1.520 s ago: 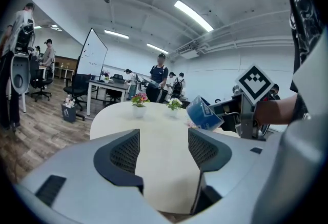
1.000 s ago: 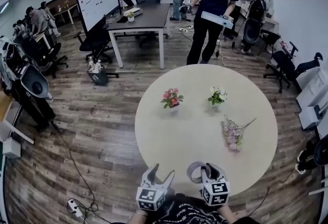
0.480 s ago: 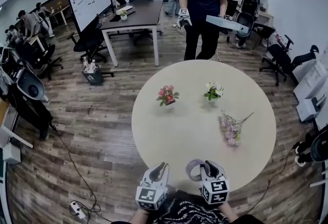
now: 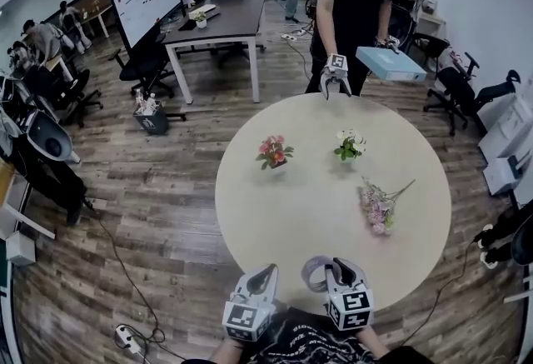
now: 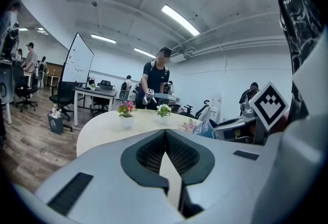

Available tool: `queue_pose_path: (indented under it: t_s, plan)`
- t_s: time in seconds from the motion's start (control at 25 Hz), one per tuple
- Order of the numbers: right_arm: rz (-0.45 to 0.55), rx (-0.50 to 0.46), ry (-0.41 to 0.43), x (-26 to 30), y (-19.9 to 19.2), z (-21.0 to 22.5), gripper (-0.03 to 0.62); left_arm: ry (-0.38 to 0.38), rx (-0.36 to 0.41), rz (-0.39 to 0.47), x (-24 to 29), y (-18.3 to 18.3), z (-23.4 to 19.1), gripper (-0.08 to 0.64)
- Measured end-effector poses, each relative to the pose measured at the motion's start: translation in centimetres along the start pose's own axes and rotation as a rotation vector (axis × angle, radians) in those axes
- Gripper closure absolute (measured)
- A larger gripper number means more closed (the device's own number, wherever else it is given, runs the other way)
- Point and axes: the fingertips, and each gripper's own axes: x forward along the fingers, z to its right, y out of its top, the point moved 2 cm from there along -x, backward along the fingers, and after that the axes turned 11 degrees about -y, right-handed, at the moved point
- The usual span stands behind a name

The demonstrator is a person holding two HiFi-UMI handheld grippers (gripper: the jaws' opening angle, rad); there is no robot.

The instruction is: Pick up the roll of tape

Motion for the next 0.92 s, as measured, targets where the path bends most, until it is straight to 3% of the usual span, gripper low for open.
queue_pose_path:
  t_s: [0.92]
  plan:
    - [0.000, -0.025, 0.005, 1.1, 0.1, 0.5, 0.522, 0.036, -0.009, -0.024, 0.9, -0.7, -1.1, 0.540]
